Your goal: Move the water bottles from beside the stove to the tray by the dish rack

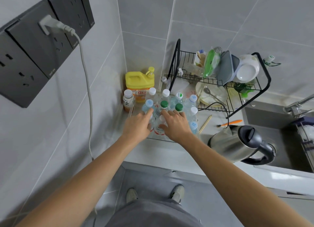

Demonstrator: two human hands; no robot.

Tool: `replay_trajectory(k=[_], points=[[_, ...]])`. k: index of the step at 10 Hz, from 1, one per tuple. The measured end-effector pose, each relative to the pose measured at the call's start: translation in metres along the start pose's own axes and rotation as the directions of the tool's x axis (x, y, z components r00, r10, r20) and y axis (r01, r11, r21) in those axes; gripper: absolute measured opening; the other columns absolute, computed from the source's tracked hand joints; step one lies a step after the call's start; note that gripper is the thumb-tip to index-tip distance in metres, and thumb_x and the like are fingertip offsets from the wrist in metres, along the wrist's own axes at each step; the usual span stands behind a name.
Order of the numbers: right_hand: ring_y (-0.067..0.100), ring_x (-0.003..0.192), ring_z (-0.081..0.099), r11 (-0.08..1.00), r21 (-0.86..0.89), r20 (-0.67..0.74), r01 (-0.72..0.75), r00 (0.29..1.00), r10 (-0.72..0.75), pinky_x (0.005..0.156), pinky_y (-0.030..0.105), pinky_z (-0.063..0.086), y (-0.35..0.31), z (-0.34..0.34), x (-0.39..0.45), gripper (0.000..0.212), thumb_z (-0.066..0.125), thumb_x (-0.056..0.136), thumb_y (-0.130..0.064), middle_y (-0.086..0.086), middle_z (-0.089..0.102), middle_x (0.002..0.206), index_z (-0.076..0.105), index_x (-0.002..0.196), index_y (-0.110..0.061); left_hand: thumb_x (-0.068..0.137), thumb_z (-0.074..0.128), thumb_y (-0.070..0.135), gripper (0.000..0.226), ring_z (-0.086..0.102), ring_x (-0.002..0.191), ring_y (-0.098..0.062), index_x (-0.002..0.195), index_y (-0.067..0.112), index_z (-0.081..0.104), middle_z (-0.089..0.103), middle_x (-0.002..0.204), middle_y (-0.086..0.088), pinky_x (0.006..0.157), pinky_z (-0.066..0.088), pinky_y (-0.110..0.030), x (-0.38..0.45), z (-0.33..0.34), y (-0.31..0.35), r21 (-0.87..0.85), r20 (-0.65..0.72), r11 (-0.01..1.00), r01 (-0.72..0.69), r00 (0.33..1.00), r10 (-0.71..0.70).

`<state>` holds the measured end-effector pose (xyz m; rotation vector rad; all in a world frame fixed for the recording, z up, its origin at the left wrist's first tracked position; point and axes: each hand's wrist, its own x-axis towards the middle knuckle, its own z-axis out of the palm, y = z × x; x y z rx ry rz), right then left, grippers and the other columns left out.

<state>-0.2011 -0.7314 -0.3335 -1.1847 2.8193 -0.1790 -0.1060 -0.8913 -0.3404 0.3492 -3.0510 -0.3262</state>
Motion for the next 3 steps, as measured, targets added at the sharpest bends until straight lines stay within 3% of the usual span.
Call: replay_trajectory(k=[1, 2, 3], points=[[0.030, 0.121, 0.056, 0.999, 0.025, -0.004, -0.034, 0.999, 0.034, 0.102, 0.044, 0.039, -0.002, -0.007, -0.010, 0.057, 0.068, 0.094, -0.046, 0.003, 0.064, 0.125, 0.047, 0.142, -0.024, 0.096, 0.061, 0.037, 0.062, 0.072, 0.097, -0.035, 0.151, 0.028, 0.034, 0.068, 0.117, -0.007, 0.060, 0.044, -0.035, -0.008, -0.006, 0.007, -0.005, -0.045, 0.999, 0.046, 0.998, -0.046], [0.030, 0.121, 0.053, 0.998, 0.052, -0.066, -0.024, 0.997, 0.028, 0.100, 0.044, 0.041, 0.006, -0.017, -0.025, 0.059, 0.068, 0.094, -0.046, 0.003, 0.058, 0.124, 0.046, 0.145, -0.024, 0.091, 0.065, 0.045, 0.069, 0.062, 0.114, -0.034, 0.152, 0.027, 0.037, 0.060, 0.123, -0.009, 0.066, 0.051, -0.039, -0.017, -0.020, 0.012, -0.013, -0.119, 0.997, 0.072, 0.990, -0.073], [0.032, 0.119, 0.052, 0.994, 0.107, -0.165, -0.015, 0.986, 0.033, 0.099, 0.047, 0.045, 0.020, -0.036, -0.045, 0.058, 0.068, 0.094, -0.047, 0.003, 0.056, 0.127, 0.049, 0.143, -0.023, 0.088, 0.065, 0.048, 0.069, 0.056, 0.119, -0.034, 0.151, 0.027, 0.044, 0.052, 0.127, -0.010, 0.080, 0.057, -0.045, -0.025, -0.034, 0.023, -0.007, -0.216, 0.999, 0.045, 0.975, -0.046]])
